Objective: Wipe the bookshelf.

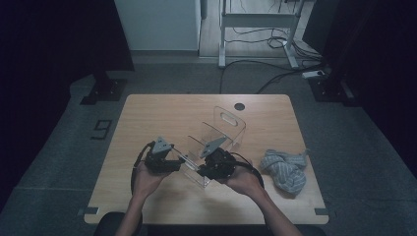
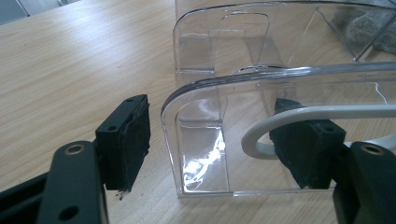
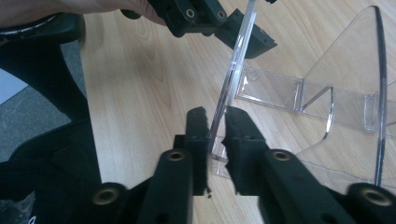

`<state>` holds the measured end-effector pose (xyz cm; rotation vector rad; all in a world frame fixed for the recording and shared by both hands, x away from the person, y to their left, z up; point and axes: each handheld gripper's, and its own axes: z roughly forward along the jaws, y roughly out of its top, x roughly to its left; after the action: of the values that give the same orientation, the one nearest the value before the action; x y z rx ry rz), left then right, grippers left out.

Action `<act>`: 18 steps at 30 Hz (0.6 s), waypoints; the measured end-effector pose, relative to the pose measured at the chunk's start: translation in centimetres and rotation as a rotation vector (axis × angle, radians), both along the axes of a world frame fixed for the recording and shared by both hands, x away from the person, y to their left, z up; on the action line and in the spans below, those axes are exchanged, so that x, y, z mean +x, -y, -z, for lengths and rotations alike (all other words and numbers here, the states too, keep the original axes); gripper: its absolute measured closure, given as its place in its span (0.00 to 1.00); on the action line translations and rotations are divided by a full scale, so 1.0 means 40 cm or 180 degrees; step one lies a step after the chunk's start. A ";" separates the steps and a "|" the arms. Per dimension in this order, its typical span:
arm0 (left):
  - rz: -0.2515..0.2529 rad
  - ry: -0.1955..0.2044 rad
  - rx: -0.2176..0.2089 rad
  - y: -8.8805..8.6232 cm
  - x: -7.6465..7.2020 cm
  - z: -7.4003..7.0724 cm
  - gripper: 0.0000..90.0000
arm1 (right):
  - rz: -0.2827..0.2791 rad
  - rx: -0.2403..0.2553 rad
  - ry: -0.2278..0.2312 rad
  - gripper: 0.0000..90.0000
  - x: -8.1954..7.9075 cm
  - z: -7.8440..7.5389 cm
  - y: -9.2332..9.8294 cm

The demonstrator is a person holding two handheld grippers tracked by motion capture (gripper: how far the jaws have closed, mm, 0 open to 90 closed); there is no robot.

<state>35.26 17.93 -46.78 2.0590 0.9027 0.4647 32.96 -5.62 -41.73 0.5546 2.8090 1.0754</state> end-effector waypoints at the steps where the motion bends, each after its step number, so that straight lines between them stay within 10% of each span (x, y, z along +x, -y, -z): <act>1: -0.0012 0.0004 0.0014 -0.001 -0.001 -0.001 0.34 | 0.0011 -0.0008 0.0002 0.81 0.000 -0.001 0.002; 18: -0.0129 -0.0007 -0.0034 -0.036 -0.007 0.001 0.34 | 0.0323 -0.0134 0.0065 0.44 0.025 -0.008 0.124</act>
<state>34.97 19.38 -46.83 2.0351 0.9479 0.4784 33.98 -10.57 -41.39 0.6700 2.7460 0.9949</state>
